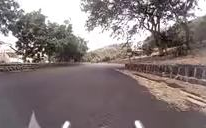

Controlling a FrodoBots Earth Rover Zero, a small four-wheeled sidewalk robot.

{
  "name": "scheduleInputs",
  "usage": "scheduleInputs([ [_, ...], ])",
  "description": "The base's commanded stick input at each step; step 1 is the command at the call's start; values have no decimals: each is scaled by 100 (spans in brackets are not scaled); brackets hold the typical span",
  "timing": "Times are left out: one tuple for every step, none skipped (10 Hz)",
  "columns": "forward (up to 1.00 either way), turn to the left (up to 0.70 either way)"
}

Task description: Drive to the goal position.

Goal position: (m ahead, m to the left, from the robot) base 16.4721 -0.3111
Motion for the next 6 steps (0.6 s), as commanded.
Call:
scheduleInputs([
  [70, 0],
  [70, 0],
  [70, 0],
  [70, 0],
  [70, 0],
  [70, 0],
])
